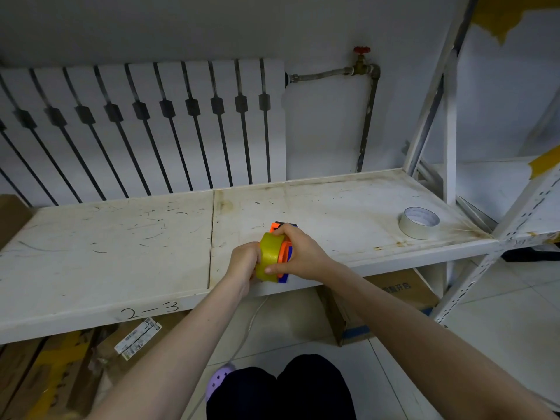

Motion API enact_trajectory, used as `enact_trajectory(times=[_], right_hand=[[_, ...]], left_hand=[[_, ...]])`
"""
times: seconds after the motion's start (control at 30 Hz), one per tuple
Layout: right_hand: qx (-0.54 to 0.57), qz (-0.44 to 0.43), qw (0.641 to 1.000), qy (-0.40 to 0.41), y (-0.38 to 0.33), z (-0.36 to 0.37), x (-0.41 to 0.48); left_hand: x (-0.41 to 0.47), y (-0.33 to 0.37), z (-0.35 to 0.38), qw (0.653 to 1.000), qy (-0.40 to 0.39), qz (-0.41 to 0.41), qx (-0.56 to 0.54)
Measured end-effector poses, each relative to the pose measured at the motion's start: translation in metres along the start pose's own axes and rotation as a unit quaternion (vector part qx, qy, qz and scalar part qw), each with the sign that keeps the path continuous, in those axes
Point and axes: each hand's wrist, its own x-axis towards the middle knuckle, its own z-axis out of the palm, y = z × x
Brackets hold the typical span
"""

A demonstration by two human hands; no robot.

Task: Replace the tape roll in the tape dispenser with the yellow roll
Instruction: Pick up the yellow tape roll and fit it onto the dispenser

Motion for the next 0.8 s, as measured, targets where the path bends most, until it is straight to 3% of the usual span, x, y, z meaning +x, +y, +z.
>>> enact_trajectory(times=[0.8], right_hand=[[-0.022, -0.006, 1.000, -0.005, 0.001, 0.002, 0.001]], left_hand=[[-0.003, 0.005, -0.002, 0.999, 0.008, -0.003, -0.038]])
